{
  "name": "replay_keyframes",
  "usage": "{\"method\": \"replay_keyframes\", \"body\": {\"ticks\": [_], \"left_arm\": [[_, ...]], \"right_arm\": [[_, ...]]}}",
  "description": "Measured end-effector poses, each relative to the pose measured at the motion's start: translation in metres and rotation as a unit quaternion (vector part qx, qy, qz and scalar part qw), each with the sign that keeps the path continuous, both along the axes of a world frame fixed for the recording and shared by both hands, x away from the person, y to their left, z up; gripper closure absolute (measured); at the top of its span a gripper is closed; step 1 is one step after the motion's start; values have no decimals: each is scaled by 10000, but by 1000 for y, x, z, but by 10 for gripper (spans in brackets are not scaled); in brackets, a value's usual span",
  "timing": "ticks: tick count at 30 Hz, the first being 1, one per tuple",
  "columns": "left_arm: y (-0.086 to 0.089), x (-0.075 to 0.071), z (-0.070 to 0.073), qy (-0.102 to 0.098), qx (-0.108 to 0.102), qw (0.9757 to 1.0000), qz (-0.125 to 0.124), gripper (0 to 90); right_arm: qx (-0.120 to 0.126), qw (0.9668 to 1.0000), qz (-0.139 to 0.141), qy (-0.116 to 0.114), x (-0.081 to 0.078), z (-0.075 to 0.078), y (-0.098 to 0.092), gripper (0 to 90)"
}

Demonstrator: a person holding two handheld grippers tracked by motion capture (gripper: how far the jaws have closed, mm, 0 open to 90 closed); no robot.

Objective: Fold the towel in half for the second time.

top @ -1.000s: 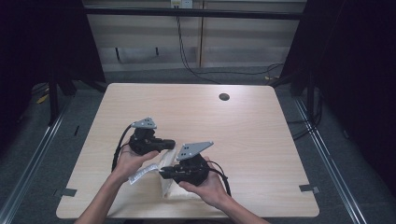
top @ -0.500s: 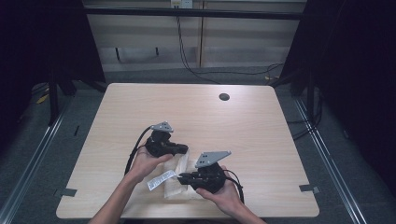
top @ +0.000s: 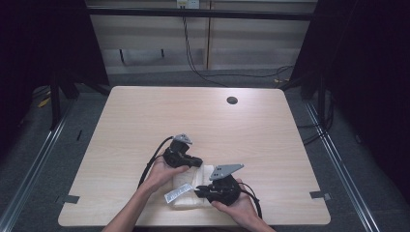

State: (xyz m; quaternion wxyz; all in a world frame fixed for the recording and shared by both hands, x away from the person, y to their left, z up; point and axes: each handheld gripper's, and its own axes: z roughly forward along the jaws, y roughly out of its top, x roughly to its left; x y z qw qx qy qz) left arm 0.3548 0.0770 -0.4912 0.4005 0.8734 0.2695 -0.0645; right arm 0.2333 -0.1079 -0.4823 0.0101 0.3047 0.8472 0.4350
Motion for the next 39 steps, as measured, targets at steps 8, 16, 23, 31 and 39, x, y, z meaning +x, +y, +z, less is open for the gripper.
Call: {"method": "replay_keyframes", "body": {"ticks": [8, 16, 23, 31, 39], "left_arm": [[-4, 0, -5, 10, -34, 9999, -112, 759], [-4, -6, 1, -172, -154, 9995, -218, 652], [-1, -9, 13, -338, -287, 9990, -80, 529], [4, -9, 19, -375, -271, 9989, 77, 463], [11, -2, 20, -322, -196, 9987, 338, 412]], "right_arm": [[-315, 9995, -88, -45, -6, -10, -2, 688], [-539, 9980, -131, -288, -14, -3, -8, 616], [-575, 9979, -243, -175, -14, 0, -24, 558], [-487, 9977, -415, -206, -14, 3, -40, 505], [-364, 9969, -684, -115, -6, -2, -66, 415]]}}
